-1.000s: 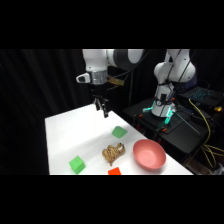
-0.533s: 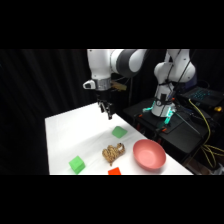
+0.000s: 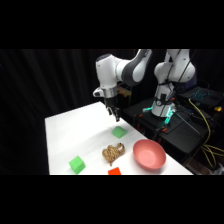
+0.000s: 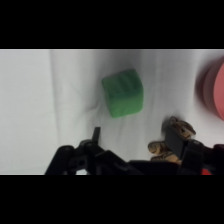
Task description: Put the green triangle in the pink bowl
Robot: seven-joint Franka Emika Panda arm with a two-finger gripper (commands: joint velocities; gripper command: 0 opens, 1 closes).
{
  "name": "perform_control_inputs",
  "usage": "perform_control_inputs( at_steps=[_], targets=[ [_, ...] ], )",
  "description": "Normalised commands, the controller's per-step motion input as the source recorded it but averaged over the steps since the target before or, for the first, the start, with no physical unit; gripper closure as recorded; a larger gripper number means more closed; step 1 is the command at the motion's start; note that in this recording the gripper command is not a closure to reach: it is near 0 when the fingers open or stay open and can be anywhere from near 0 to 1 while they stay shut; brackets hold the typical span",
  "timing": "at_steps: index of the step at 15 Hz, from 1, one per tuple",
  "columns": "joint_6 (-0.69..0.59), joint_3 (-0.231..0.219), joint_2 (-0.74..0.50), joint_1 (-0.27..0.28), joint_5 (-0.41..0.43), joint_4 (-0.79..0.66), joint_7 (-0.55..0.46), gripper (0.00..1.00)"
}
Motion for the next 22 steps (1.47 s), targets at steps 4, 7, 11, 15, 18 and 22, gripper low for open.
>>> perform_control_inputs(
  at_steps=[4,7,11,15,18,22],
  targets=[
    [0.17,0.0,0.14,-0.058,0.116,-0.01,-0.23,0.0],
    [0.14,0.024,0.25,-0.08,0.177,0.12,-0.31,0.0],
    [0.08,0.054,0.27,-0.12,0.19,0.21,-0.32,0.0],
    [0.02,0.095,0.24,-0.138,0.179,0.21,-0.28,0.0],
    [0.01,0.129,0.18,-0.127,0.181,0.12,-0.25,0.0],
    [0.0,0.133,0.08,-0.1,0.159,0.04,-0.21,0.0]
  ],
)
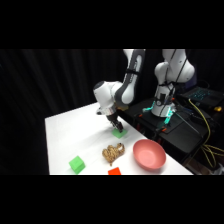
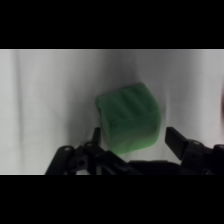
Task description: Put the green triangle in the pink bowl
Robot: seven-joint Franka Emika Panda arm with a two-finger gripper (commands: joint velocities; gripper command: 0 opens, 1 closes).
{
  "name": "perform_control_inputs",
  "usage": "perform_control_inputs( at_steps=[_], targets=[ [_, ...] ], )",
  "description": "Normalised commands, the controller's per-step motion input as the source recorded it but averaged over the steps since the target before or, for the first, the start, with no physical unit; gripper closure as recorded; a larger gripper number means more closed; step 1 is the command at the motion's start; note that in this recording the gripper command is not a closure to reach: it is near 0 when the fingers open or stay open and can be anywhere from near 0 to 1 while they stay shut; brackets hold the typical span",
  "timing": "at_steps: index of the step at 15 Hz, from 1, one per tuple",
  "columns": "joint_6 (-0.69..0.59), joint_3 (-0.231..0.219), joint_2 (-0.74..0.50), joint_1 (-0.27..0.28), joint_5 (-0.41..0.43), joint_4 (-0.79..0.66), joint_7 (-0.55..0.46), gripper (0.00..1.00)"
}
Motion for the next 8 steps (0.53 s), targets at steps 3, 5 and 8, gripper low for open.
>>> perform_control_inputs(
  at_steps=[3,5,8],
  targets=[
    [-0.03,0.116,0.07,-0.105,0.149,0.08,-0.21,0.0],
    [-0.05,0.101,0.08,-0.132,0.159,0.11,-0.24,0.0],
    [-0.06,0.092,0.07,-0.148,0.166,0.11,-0.26,0.1]
  ],
)
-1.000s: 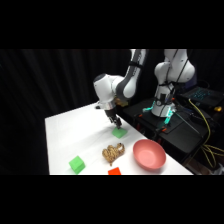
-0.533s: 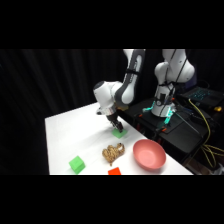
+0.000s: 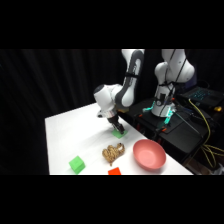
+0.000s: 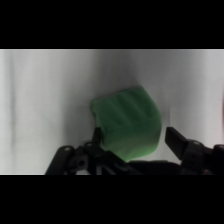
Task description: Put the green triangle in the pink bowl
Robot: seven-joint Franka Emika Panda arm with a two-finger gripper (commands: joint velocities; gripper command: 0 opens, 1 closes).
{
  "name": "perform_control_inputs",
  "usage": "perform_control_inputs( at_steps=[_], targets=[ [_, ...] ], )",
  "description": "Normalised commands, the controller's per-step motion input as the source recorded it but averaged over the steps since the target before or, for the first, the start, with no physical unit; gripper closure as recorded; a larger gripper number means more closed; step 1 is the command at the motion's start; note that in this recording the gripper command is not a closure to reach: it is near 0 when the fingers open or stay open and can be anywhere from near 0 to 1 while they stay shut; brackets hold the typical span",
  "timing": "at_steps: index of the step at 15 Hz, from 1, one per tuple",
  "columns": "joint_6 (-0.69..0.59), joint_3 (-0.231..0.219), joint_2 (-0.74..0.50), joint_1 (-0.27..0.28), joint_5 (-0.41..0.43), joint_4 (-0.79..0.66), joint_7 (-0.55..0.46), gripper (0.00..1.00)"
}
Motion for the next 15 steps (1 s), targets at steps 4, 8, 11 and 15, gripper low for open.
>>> perform_control_inputs(
  at_steps=[4,8,11,15],
  targets=[
    [-0.06,0.086,0.03,-0.133,0.162,0.08,-0.23,1.0],
    [-0.04,0.064,-0.02,-0.098,0.126,0.03,-0.21,1.0],
    [-0.12,0.012,-0.22,-0.044,0.021,-0.05,-0.13,1.0],
    [-0.27,-0.048,-0.54,0.071,-0.136,-0.16,0.01,1.0]
  ],
)
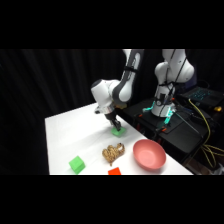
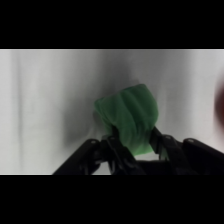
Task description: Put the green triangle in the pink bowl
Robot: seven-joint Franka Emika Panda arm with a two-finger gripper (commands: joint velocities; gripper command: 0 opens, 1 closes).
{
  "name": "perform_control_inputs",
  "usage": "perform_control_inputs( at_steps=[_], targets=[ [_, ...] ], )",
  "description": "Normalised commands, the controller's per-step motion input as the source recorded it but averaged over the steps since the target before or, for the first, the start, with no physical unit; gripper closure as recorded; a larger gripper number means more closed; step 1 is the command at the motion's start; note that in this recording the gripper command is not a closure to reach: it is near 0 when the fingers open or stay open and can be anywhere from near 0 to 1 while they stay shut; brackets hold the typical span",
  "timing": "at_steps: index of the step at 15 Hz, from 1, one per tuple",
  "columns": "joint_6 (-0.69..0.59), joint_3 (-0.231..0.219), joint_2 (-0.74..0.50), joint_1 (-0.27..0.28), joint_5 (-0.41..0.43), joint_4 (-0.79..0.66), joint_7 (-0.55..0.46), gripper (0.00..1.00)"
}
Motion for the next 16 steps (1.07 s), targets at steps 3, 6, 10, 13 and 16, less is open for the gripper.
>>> perform_control_inputs(
  at_steps=[3,6,10,13,16],
  targets=[
    [-0.32,-0.06,-0.64,0.184,-0.243,-0.19,0.14,1.0],
    [-0.31,0.008,-0.48,0.246,-0.281,-0.1,0.2,1.0],
    [-0.28,0.103,-0.17,0.256,-0.302,0.04,0.21,1.0],
    [-0.27,0.13,0.11,0.217,-0.277,0.2,0.15,1.0],
    [-0.27,0.112,0.22,0.17,-0.231,0.3,0.06,1.0]
  ],
)
